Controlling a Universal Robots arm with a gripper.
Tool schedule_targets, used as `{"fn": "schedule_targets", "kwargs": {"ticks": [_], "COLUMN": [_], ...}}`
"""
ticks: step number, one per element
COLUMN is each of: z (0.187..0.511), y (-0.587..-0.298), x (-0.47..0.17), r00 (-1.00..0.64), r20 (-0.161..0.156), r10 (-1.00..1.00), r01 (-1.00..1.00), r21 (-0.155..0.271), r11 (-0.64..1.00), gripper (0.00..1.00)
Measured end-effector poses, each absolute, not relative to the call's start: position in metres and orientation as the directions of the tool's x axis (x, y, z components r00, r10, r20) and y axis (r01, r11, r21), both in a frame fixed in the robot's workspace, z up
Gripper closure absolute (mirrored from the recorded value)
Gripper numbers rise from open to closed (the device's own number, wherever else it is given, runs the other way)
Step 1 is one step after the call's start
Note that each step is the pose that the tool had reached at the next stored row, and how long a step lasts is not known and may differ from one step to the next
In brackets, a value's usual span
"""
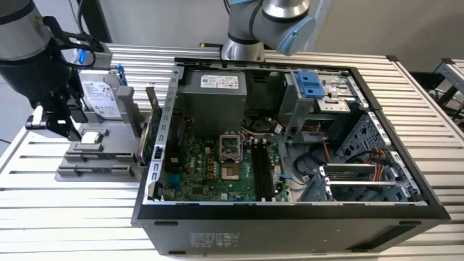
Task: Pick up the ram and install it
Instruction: 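Pick up the ram and move it above insertion slot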
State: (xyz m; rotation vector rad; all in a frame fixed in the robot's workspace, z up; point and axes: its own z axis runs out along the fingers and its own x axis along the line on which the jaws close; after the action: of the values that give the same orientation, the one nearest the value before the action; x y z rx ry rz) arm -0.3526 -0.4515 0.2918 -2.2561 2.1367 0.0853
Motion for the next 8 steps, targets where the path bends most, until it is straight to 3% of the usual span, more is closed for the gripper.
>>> {"fn": "schedule_targets", "kwargs": {"ticks": [8], "z": [0.28], "y": [-0.452], "x": [-0.349], "r00": [0.029], "r20": [-0.062], "r10": [-0.998], "r01": [-0.999], "r21": [0.014], "r11": [-0.03], "gripper": [0.0]}}
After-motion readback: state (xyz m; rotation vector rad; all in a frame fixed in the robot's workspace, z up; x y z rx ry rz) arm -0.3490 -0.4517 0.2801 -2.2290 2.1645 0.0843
